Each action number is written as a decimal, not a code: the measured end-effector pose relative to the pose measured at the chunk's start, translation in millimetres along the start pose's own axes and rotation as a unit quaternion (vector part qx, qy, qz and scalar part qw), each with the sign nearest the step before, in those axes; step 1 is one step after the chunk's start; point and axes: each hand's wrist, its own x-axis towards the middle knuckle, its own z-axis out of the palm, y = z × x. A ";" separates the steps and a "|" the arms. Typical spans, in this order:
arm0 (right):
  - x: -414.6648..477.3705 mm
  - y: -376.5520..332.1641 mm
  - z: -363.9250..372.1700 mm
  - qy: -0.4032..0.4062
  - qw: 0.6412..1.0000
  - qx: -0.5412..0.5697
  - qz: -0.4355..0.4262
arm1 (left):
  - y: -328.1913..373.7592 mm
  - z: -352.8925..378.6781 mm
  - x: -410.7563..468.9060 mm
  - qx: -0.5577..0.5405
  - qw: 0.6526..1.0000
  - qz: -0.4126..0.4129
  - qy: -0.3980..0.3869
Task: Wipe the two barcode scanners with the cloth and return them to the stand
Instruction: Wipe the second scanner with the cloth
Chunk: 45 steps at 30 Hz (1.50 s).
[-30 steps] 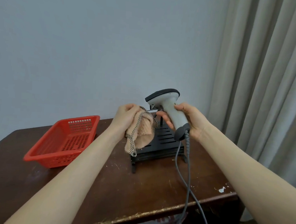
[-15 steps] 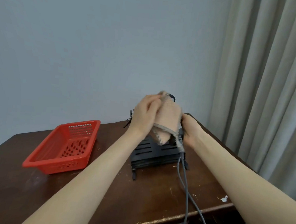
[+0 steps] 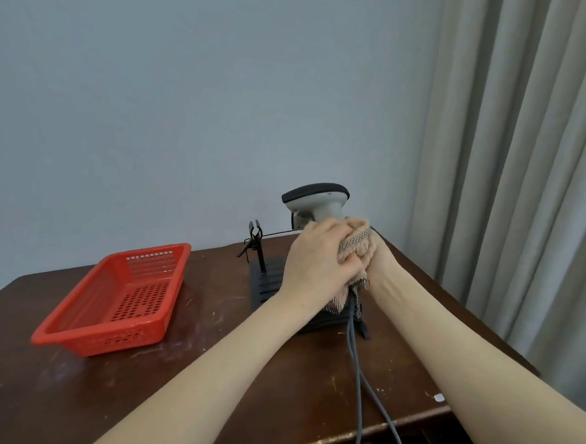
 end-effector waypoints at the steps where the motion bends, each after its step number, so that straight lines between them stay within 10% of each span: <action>1: 1.7 0.5 -1.4 -0.012 1.000 -0.006 0.009 | -0.4 0.5 -3.5 -0.021 1.000 0.010 -0.006; 14: 1.7 1.0 17.1 0.029 0.992 -0.125 -0.021 | -17.2 -14.3 25.4 0.043 0.999 -0.018 0.014; 21: -7.7 -10.4 21.1 -0.042 0.999 0.011 0.028 | -7.3 -3.0 -7.1 -0.060 0.996 0.070 -0.010; 32: 1.4 -7.2 15.3 -0.013 0.988 -0.153 -0.035 | -22.2 -7.2 15.7 -0.001 0.997 -0.014 0.079; 40: -6.5 -8.2 10.5 -0.052 0.998 0.014 0.030 | -4.2 3.2 -9.7 -0.065 0.993 0.090 0.039; 45: -7.9 -10.5 17.1 0.025 0.976 -0.200 -0.087 | -14.6 -9.6 18.7 0.001 0.998 0.003 0.063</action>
